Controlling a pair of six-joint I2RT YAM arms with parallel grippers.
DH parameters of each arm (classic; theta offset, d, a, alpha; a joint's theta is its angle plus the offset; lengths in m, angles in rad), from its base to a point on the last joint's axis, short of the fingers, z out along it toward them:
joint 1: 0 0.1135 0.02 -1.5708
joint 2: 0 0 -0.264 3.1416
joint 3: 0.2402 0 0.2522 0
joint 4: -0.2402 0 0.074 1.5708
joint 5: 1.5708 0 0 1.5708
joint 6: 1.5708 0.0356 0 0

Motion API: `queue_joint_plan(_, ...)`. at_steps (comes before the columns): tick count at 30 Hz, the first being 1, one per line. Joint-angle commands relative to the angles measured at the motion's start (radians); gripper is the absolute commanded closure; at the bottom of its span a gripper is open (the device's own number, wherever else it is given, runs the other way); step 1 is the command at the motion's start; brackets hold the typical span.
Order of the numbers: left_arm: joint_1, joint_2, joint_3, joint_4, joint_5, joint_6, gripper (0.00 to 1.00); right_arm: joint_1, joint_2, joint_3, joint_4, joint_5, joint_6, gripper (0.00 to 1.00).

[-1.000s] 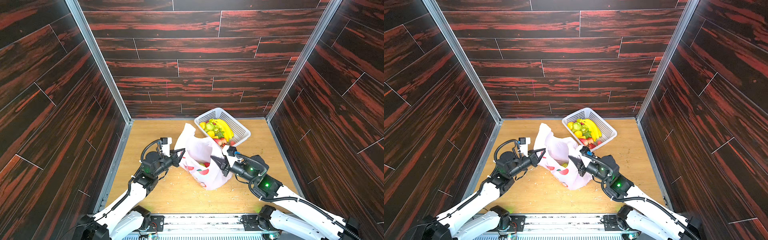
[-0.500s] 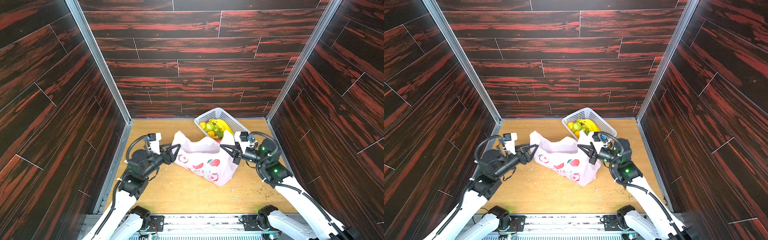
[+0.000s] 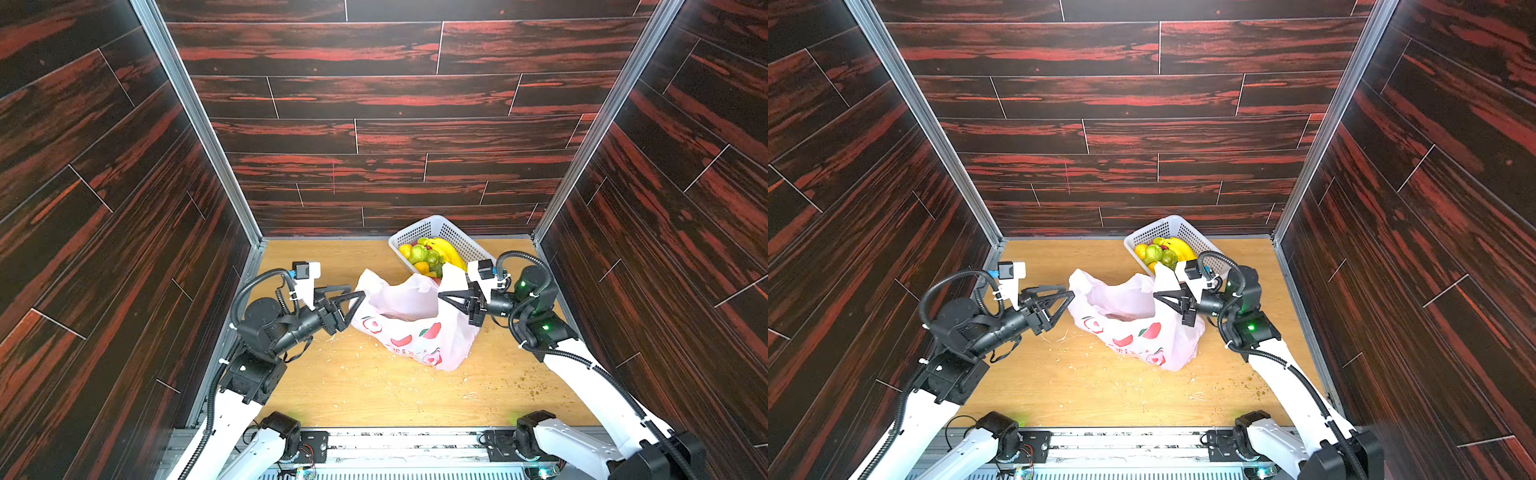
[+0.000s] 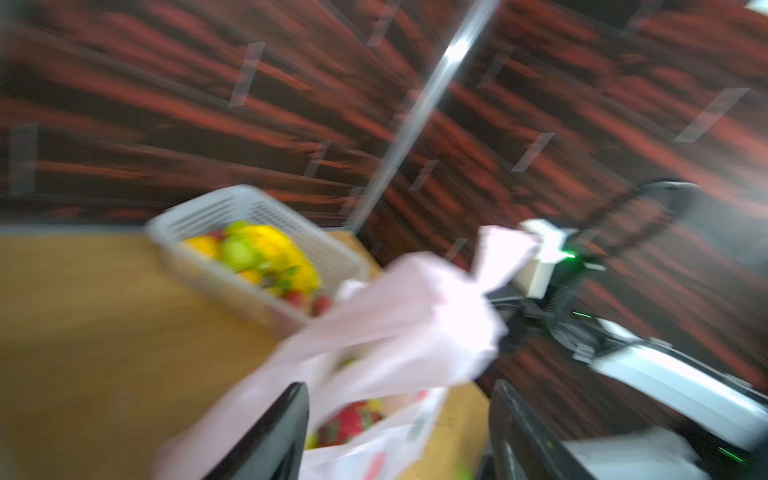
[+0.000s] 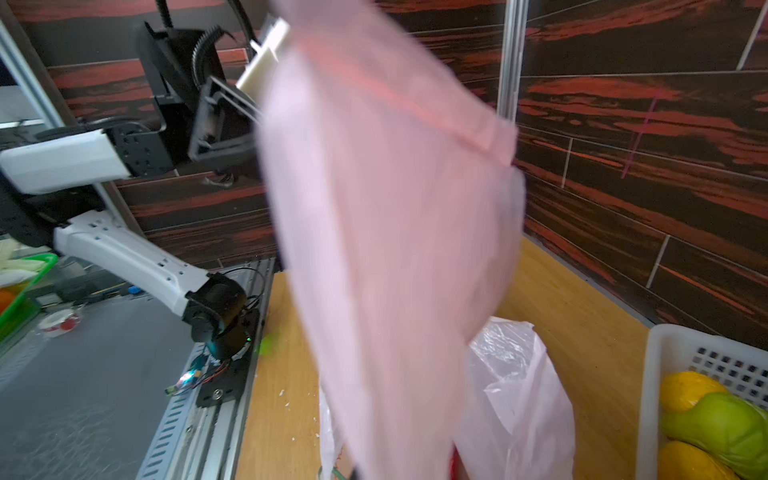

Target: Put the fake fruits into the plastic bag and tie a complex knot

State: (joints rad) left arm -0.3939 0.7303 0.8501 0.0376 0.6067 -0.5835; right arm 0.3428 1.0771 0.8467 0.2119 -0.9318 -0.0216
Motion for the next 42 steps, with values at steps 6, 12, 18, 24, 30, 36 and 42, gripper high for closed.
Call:
queue_joint_plan(6, -0.109, 0.153, 0.271, -0.118, 0.147, 0.197, 0.24, -0.001, 0.031, 0.039, 0.029, -0.134, -0.024, 1.0)
queue_joint_plan(12, -0.312, 0.349, 0.377, -0.077, 0.169, 0.227, 0.27, -0.002, 0.032, 0.038, 0.034, -0.163, -0.016, 1.0)
queue_joint_plan(18, -0.348, 0.522, 0.577, -0.231, 0.112, 0.401, 0.24, 0.0, 0.03, 0.041, 0.023, -0.201, -0.022, 1.0)
queue_joint_plan(24, -0.349, 0.652, 0.739, -0.335, 0.131, 0.525, 0.21, -0.001, 0.024, 0.041, 0.015, -0.22, -0.023, 1.0)
queue_joint_plan(30, -0.348, 0.721, 0.768, -0.348, 0.177, 0.562, 0.2, 0.001, 0.035, 0.042, 0.055, -0.246, 0.015, 1.0)
queue_joint_plan(36, -0.349, 0.782, 0.793, -0.331, 0.193, 0.565, 0.26, 0.009, 0.043, 0.051, 0.06, -0.249, 0.028, 1.0)
queue_joint_plan(42, -0.346, 0.801, 0.806, -0.309, 0.208, 0.55, 0.88, 0.01, 0.043, 0.071, -0.004, -0.217, 0.003, 0.88)
